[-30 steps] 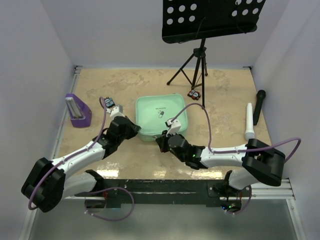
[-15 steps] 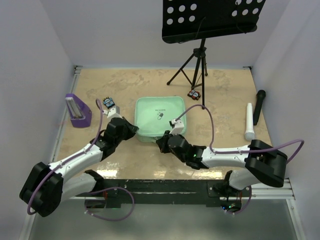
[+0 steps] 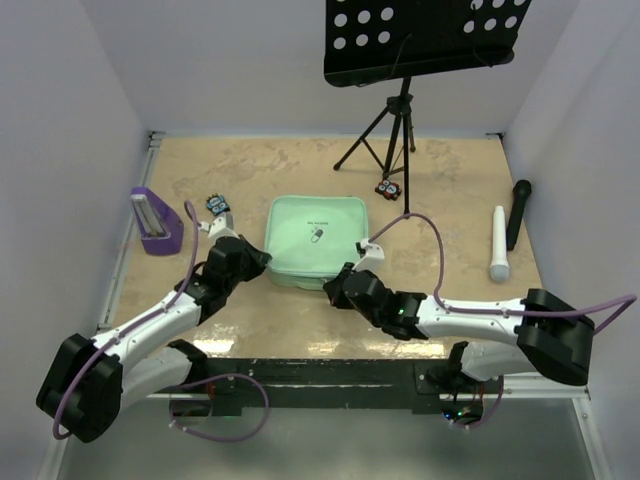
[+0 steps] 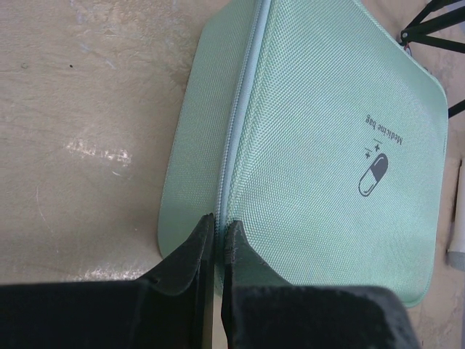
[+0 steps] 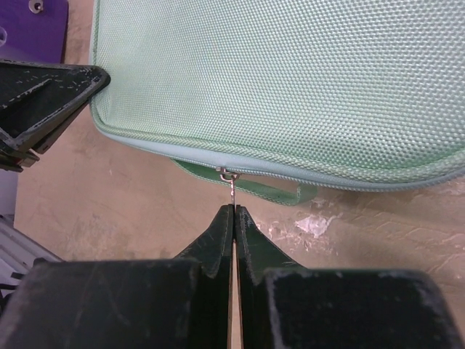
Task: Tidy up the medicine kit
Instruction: Zip the medicine box at the center of the board.
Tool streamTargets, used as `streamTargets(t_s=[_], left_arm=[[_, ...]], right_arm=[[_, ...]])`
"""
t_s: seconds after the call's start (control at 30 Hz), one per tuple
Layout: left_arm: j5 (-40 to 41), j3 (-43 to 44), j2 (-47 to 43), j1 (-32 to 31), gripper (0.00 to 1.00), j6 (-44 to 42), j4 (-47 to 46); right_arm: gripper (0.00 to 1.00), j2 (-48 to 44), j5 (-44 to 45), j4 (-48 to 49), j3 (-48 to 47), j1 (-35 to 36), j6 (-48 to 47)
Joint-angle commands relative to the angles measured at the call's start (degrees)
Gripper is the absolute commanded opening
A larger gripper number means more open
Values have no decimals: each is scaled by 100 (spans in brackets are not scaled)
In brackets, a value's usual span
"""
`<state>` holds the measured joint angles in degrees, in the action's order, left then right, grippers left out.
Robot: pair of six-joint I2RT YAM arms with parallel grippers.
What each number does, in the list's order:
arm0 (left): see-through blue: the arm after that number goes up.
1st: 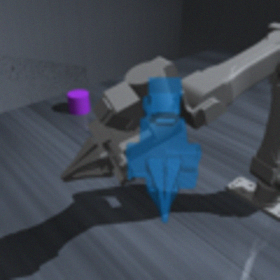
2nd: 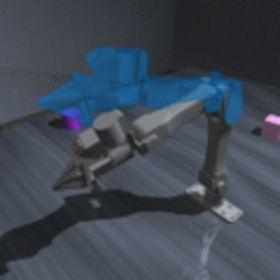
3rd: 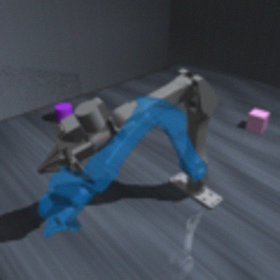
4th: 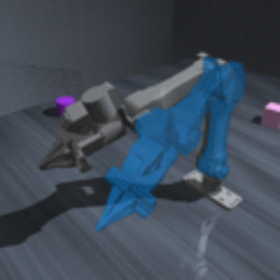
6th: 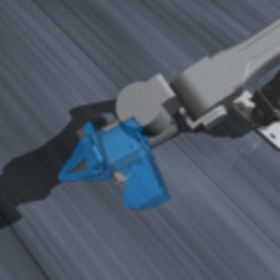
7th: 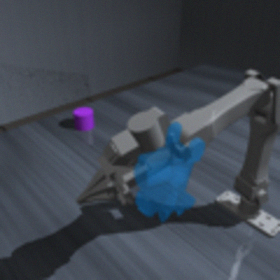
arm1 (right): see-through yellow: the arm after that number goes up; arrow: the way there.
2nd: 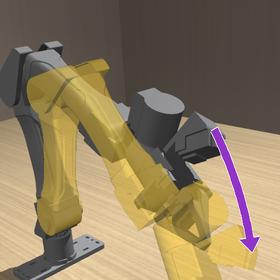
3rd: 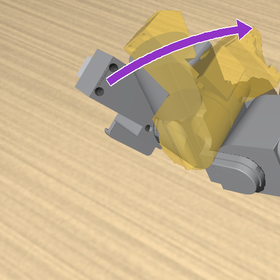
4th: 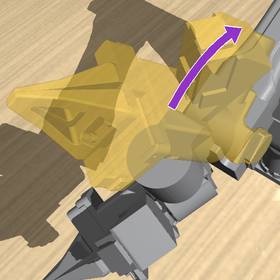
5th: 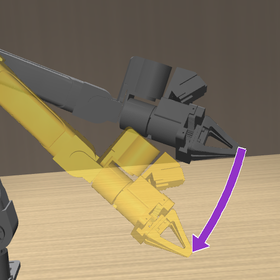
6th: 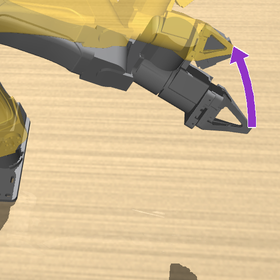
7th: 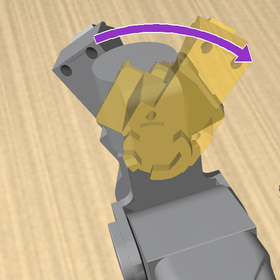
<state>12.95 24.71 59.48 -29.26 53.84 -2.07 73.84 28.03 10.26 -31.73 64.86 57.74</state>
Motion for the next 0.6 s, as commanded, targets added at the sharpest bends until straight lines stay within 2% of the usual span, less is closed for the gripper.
streamTargets(t_s=[0.0, 0.13, 0.17, 0.27, 0.33, 0.47, 0.57], left_arm=[[1052, -256, -33, 262, 0, -260, 725], [868, -300, -33, 262, 0, -260, 594], [850, -291, -33, 262, 4, -260, 585], [736, -283, -130, 262, 27, -251, 532], [700, -248, -209, 262, 41, -260, 532], [621, -63, -367, 262, 56, -313, 672], [551, 209, -516, 262, 60, -331, 987]], right_arm=[[0, -247, 247, -1017, 254, 27, 221], [1, -563, -174, -623, 386, 27, -271], [7, -625, -236, -604, 360, 27, -324], [27, -757, -359, -596, 264, 27, -429], [35, -801, -438, -622, 167, 35, -535], [47, -950, -500, -771, 0, 70, -605], [50, -1213, -501, -911, -140, 88, -649]])
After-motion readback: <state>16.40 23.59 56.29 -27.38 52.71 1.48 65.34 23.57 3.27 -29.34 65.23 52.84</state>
